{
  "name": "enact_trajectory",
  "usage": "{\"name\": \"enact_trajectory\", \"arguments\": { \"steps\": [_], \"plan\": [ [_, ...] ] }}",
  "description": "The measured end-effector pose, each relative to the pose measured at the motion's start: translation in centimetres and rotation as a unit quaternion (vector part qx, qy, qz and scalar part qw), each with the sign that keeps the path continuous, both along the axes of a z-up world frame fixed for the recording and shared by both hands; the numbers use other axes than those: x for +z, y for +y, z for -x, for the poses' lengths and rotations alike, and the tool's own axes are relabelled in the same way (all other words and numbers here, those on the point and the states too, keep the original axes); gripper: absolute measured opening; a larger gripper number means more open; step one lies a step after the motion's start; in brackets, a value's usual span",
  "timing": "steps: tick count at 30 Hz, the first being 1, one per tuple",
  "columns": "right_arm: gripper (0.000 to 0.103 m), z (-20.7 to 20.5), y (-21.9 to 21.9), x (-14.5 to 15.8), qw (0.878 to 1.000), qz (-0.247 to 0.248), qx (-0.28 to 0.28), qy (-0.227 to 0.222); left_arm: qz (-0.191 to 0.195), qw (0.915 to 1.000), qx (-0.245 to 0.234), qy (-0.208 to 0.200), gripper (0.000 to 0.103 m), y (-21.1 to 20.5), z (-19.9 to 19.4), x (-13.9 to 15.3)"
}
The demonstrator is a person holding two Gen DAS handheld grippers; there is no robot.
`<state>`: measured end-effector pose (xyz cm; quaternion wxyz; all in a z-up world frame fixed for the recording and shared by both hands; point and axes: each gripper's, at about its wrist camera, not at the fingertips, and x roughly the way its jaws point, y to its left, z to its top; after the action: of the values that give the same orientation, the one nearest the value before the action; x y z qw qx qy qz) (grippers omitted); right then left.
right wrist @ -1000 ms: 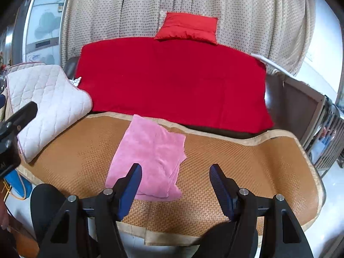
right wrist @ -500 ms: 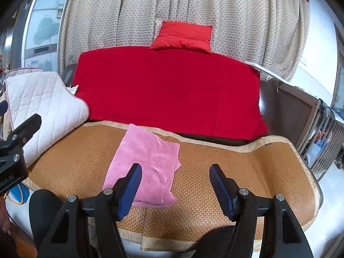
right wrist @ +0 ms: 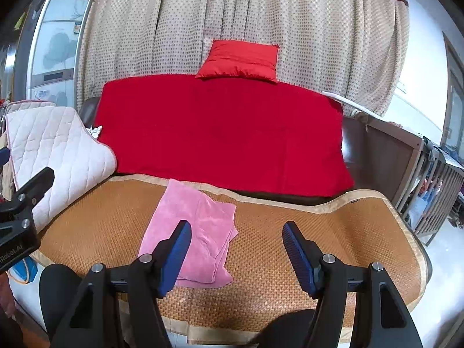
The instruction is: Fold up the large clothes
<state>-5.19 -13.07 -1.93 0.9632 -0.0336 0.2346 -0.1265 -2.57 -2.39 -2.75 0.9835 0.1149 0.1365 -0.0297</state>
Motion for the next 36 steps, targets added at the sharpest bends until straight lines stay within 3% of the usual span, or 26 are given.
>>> {"name": "enact_trajectory", "arguments": {
  "steps": [13, 36],
  "plan": [
    [0.069, 1.6, 0.3, 1.7, 0.999, 0.007, -0.007, -0.03, 0.005, 0.9998, -0.012, -0.017, 0.1, 0.1, 1.3, 1.1],
    [0.069, 2.1, 0.5, 1.9, 0.999, 0.012, -0.006, -0.034, 0.0, 0.9997, -0.026, 0.005, 0.1, 0.0, 0.7, 0.9]
  ]
}}
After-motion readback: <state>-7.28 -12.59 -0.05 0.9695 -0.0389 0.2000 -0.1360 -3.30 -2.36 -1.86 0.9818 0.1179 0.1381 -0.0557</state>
